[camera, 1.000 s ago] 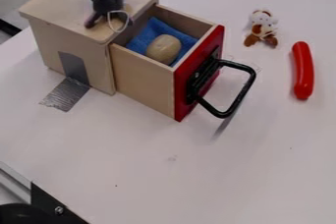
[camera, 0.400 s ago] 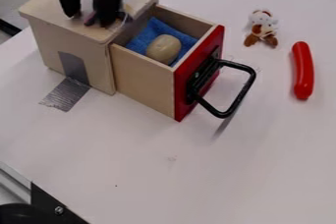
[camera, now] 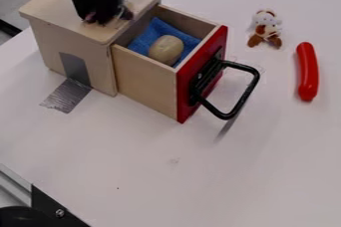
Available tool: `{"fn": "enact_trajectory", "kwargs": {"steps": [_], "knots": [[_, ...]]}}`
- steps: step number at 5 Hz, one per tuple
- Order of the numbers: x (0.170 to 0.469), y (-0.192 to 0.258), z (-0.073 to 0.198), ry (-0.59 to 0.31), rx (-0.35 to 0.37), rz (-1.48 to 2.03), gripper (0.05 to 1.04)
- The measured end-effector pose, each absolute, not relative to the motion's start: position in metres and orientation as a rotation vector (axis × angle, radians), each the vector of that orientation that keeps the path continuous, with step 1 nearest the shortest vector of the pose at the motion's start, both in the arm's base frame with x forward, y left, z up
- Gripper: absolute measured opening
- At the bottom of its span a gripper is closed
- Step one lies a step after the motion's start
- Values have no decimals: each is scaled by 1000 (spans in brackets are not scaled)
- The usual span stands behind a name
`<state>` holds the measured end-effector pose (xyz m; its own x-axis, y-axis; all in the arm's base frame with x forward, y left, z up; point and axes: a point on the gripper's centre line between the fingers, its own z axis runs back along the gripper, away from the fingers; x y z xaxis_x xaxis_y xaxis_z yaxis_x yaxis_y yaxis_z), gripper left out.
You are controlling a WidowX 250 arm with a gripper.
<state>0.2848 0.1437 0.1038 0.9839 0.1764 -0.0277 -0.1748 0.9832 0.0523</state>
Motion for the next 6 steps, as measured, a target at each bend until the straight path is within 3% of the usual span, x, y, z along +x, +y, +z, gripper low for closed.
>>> {"fn": "enact_trajectory", "kwargs": {"steps": [1,2,3,4,5,6], "knots": [[285,142,104,32,50,172,153],[284,138,106,53,35,165,65],[298,123,128,8,15,132,55],[343,89,185,-151,-12,41,55],[387,69,198,-189,-29,-41,55],[419,45,195,-194,-56,-111,55]]}}
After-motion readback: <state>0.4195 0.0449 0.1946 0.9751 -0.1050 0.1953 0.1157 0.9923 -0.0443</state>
